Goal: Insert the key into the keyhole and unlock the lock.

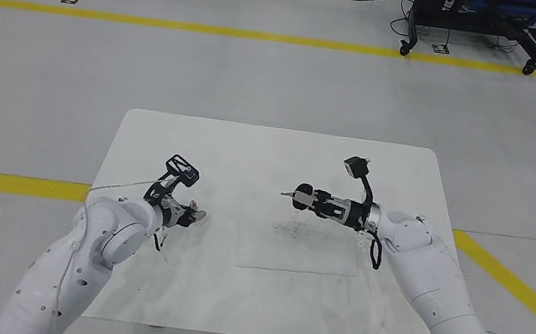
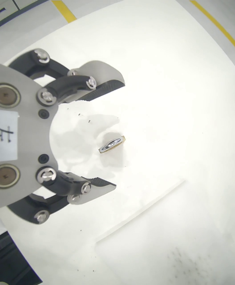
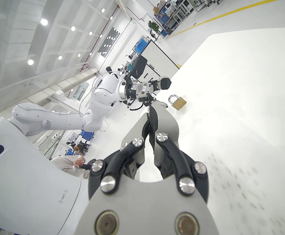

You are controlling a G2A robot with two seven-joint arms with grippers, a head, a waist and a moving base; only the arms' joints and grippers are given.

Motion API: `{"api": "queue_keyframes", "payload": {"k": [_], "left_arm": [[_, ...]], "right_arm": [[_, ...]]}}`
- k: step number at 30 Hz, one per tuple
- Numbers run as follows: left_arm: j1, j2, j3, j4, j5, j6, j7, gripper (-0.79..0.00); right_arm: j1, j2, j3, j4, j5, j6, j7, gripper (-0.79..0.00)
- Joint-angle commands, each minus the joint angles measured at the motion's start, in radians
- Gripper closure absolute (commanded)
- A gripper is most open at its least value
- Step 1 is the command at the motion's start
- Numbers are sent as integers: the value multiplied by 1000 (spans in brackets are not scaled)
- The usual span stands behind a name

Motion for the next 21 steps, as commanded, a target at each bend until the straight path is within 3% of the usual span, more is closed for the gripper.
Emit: {"api": "queue_keyframes", "payload": {"k": [1, 2, 5, 16, 21], "left_arm": [[-9, -4, 14, 8, -6, -3, -2, -505], [-13, -5, 20, 11, -5, -1, -3, -449], [-21, -9, 34, 20, -6, 0, -11, -382], [-37, -19, 59, 45, 23, 29, -31, -299], [-36, -22, 59, 46, 25, 34, -28, -58]], "right_arm": [[0, 0, 0, 0, 0, 0, 0, 0], [0, 0, 0, 0, 0, 0, 0, 0], [0, 0, 0, 0, 0, 0, 0, 0], [0, 0, 0, 0, 0, 0, 0, 0], [0, 0, 0, 0, 0, 0, 0, 0]]}}
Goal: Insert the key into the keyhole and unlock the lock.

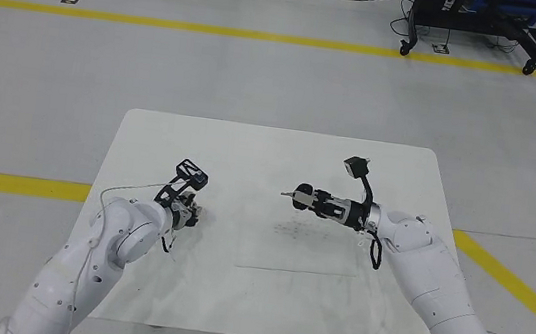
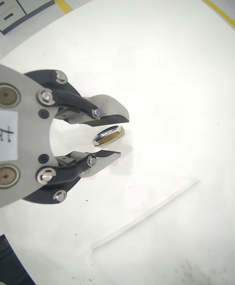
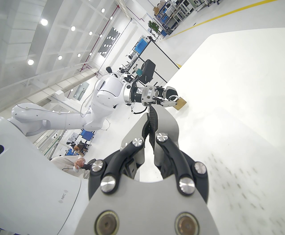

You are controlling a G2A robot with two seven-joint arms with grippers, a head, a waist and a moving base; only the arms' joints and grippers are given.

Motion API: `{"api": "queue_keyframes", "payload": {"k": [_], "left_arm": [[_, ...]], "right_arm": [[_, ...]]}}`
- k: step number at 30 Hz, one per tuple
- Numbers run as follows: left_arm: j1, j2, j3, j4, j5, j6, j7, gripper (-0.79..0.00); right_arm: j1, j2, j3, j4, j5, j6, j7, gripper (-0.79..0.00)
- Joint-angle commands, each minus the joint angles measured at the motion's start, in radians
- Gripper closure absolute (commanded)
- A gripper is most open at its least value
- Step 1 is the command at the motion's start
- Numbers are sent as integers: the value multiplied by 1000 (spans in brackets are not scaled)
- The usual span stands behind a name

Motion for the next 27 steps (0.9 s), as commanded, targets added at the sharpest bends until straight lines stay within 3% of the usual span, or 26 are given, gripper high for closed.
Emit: {"api": "queue_keyframes", "payload": {"k": [1, 13, 17, 20, 23, 27], "left_arm": [[2, -1, -1, 1, -3, -3, 1, 0], [11, -2, -25, 6, -19, -17, 7, 0], [15, -5, -50, 14, -110, -61, 89, 0], [25, -5, -107, 49, -301, -163, 202, 0], [24, -5, -159, 141, -576, -353, 282, 0], [-28, -6, -168, 296, -830, -563, 247, 0]], "right_arm": [[0, 0, 0, 0, 0, 0, 0, 0], [0, 0, 0, 0, 0, 0, 0, 0], [0, 0, 0, 0, 0, 0, 0, 0], [0, 0, 0, 0, 0, 0, 0, 0], [0, 0, 0, 0, 0, 0, 0, 0], [0, 0, 0, 0, 0, 0, 0, 0]]}}
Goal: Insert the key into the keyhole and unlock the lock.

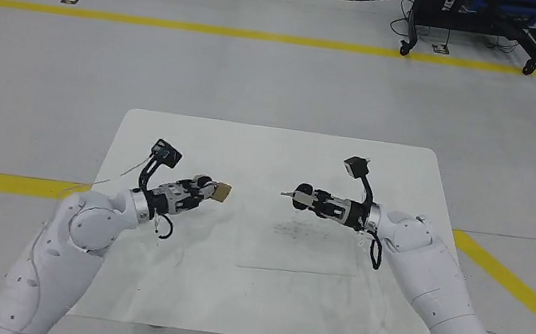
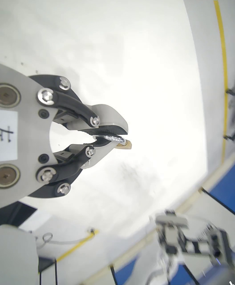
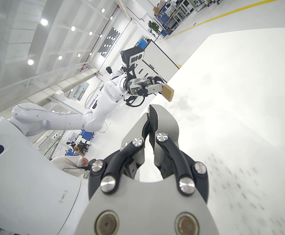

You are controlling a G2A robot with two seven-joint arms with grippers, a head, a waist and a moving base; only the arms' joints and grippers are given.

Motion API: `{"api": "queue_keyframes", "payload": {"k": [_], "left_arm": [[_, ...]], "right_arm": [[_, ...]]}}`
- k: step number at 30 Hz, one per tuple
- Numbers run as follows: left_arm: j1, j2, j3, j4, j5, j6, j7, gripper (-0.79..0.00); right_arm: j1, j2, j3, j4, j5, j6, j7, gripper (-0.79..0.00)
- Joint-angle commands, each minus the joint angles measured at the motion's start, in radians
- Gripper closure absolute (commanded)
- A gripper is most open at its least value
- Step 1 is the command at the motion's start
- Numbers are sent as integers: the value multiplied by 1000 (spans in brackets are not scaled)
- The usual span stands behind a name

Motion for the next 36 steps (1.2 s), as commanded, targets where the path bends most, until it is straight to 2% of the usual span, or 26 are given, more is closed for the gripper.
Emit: {"api": "queue_keyframes", "payload": {"k": [1, 7, 11, 15, 19, 23, 29, 36], "left_arm": [[-18, 0, 5, 47, -87, -71, -26, 0], [-18, 0, 5, 47, -87, -71, -26, 0], [-19, -8, 30, 76, -242, -80, -15, 0], [-84, -19, 93, 184, -503, -115, -166, 0], [-163, -36, 176, 316, -689, -141, -352, 0], [-217, -53, 260, 373, -826, -126, -403, 0], [-256, -42, 314, 384, -915, -106, -423, 0], [-274, -22, 349, 386, -951, -114, -415, 0]], "right_arm": [[0, 0, 0, 0, 0, 0, 0, 0], [0, 0, 0, 0, 0, 0, 0, 0], [-1, -1, -1, -5, 0, 4, -5, 0], [2, -20, -51, -69, 3, 52, -89, 0], [50, -48, -114, -25, 58, 57, -132, 0], [102, -85, -188, 32, 132, 40, -146, 0], [162, -134, -279, 114, 255, 18, -93, 0], [201, -167, -315, 205, 339, -22, -32, 0]]}}
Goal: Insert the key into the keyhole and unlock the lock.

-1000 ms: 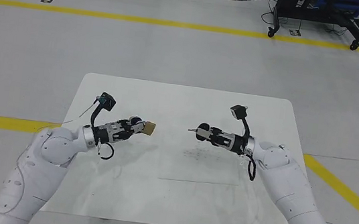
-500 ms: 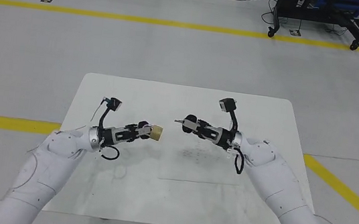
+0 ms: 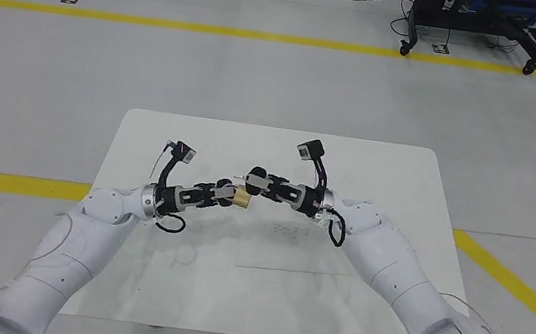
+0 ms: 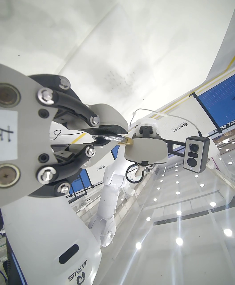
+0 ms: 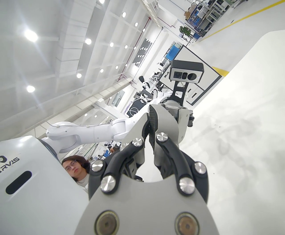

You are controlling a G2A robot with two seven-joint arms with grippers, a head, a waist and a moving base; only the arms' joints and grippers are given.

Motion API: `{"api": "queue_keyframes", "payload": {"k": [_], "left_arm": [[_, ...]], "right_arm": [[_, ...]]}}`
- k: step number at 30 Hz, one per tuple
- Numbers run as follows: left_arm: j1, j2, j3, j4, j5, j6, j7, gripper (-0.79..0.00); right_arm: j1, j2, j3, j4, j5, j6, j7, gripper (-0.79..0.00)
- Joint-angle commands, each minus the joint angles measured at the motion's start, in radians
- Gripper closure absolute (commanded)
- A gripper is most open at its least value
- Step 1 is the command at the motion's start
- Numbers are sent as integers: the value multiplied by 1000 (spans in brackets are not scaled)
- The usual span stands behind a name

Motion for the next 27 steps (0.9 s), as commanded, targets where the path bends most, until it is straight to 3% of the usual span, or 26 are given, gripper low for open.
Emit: {"api": "queue_keyframes", "payload": {"k": [1, 11, 17, 27], "left_arm": [[-3, 5, 8, 3, -5, -6, 6, 0], [-17, 34, 57, -22, -6, -42, 42, 0], [-27, 53, 100, -31, -5, -63, 63, 0], [-62, 57, 141, 42, -148, -15, 16, 0]], "right_arm": [[6, -5, -3, 18, 20, -5, 13, 0], [20, -9, 29, 62, 29, -59, -44, 0], [36, -31, -2, 96, -16, -23, -68, 0], [29, -43, -38, 84, -5, -8, 13, 0]]}}
